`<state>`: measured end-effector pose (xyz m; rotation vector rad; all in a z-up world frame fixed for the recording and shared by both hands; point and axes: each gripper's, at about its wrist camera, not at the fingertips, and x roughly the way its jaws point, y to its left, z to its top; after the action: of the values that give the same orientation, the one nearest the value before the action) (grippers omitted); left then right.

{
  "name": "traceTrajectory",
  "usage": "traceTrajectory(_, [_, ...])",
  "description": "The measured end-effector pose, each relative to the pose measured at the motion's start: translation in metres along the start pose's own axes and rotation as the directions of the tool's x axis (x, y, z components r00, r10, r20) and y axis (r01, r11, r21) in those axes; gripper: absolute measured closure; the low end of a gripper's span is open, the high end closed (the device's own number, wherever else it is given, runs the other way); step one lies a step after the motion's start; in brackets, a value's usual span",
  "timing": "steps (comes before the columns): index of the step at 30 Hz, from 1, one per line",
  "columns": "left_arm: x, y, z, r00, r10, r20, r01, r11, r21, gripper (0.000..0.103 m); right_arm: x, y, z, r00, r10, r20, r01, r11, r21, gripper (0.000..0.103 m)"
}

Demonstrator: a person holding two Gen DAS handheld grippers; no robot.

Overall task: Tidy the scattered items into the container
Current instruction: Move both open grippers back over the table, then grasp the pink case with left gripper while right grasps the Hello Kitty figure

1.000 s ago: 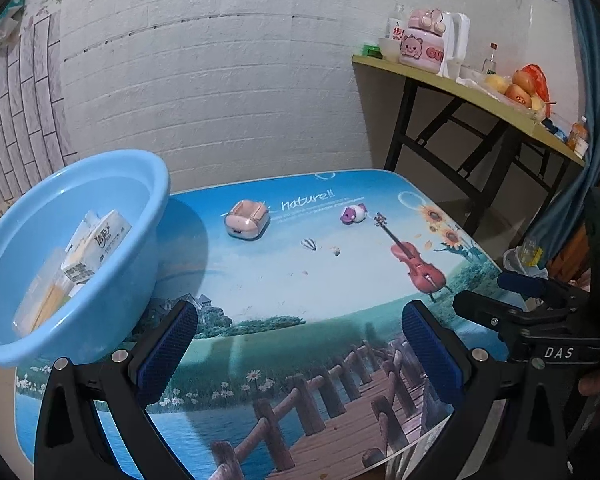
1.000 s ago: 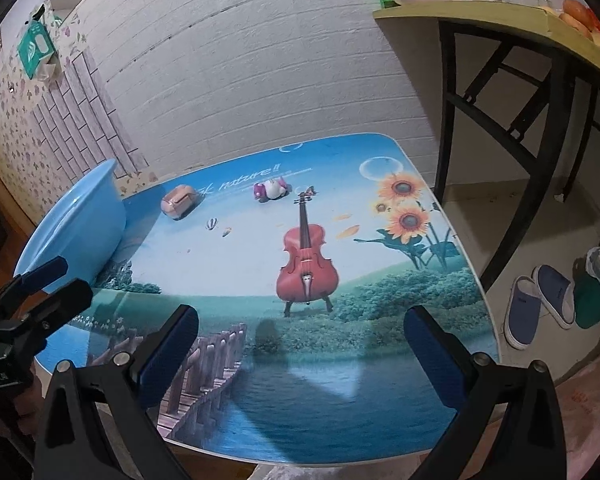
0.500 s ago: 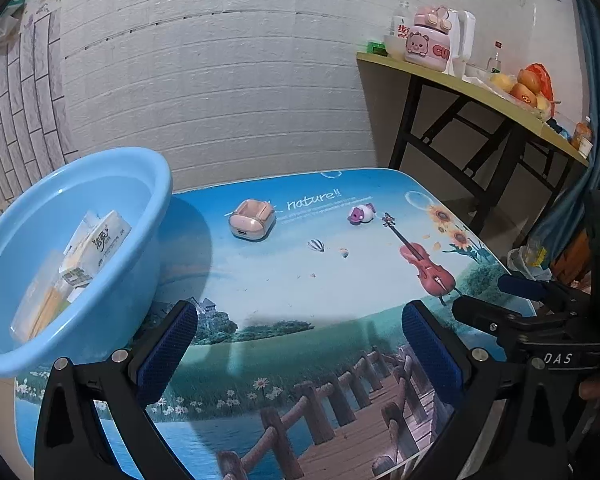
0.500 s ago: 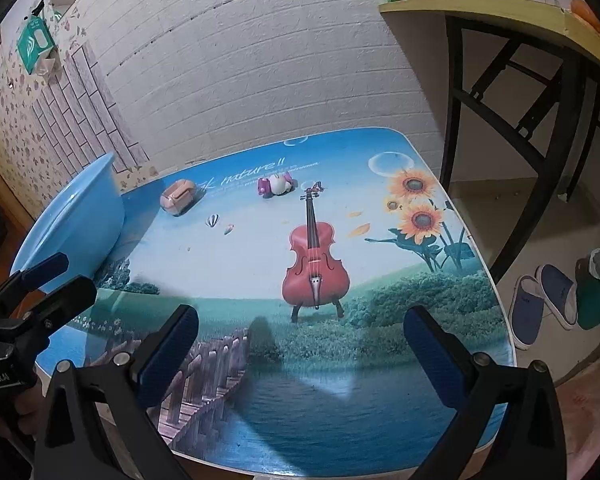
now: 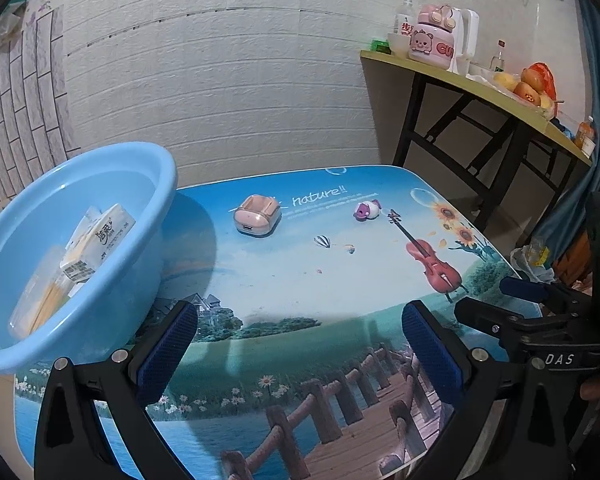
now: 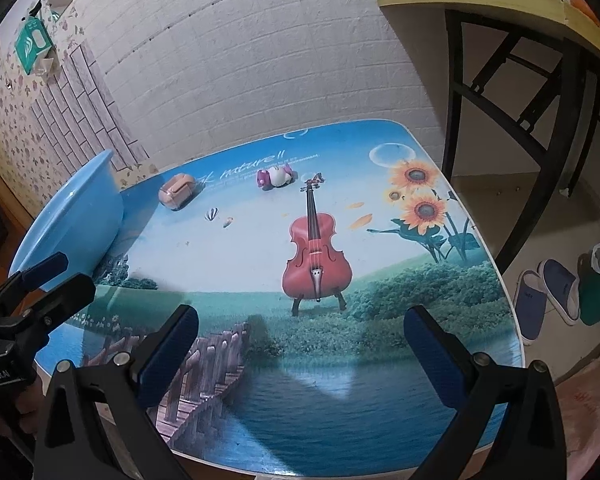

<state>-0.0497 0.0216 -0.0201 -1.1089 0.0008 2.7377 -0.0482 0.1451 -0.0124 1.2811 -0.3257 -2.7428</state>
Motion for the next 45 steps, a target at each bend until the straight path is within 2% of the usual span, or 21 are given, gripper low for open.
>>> traceTrajectory(11, [0.031,-0.006,0.003,0.999,0.035,-0.029,-0.033,0.997,0.075,0.0,0.012,0.017,0.022,1.0,0.001,0.008,0.001,0.992,-0.13,0.0])
traceTrajectory(16, [0.048,-0.003,0.016,0.999,0.033,-0.03,-0.031,0.997,0.068,0.0,0.023,0.015,0.044,1.0,-0.009,0.022,0.012,0.99,-0.141,0.0])
traceTrajectory(21, [0.07,-0.001,0.028,0.997,0.068,-0.037,-0.066,0.997,0.049,0.0,0.036,0.01,0.067,0.999,-0.024,0.032,0.03,0.983,-0.18,0.0])
traceTrajectory(24, [0.083,-0.002,0.035,0.996,0.081,-0.038,-0.08,0.996,0.032,0.0,0.044,0.008,0.079,1.0,-0.009,0.028,0.014,0.984,-0.18,0.001])
traceTrajectory(27, [0.097,-0.003,0.043,0.993,0.101,-0.061,-0.101,0.995,0.005,0.0,0.057,0.009,0.087,1.0,-0.008,0.014,0.011,0.982,-0.189,0.007])
traceTrajectory(29, [0.103,-0.004,0.047,0.993,0.095,-0.065,-0.095,0.995,0.006,0.0,0.066,0.01,0.092,1.0,-0.007,-0.005,0.006,0.982,-0.187,0.017])
traceTrajectory(33, [0.111,-0.004,0.053,0.993,0.095,-0.068,-0.094,0.995,0.019,0.0,0.082,0.01,0.102,0.998,0.033,-0.045,-0.04,0.984,-0.171,0.02])
traceTrajectory(38, [0.123,0.001,0.058,0.989,0.094,-0.111,-0.096,0.995,-0.016,0.0,0.102,0.009,0.113,0.996,0.035,-0.084,-0.051,0.98,-0.19,0.021])
traceTrajectory(39, [0.126,0.002,0.06,0.988,0.097,-0.117,-0.099,0.995,-0.015,0.0,0.106,0.01,0.115,0.995,0.031,-0.091,-0.05,0.978,-0.204,0.024])
traceTrajectory(41, [0.128,0.003,0.061,0.988,0.101,-0.12,-0.103,0.995,-0.008,0.0,0.113,0.012,0.118,0.993,0.036,-0.114,-0.061,0.973,-0.221,0.038])
traceTrajectory(45, [0.132,0.01,0.063,0.989,0.087,-0.122,-0.089,0.996,-0.009,0.0,0.12,0.017,0.121,0.991,0.034,-0.131,-0.067,0.965,-0.255,0.038])
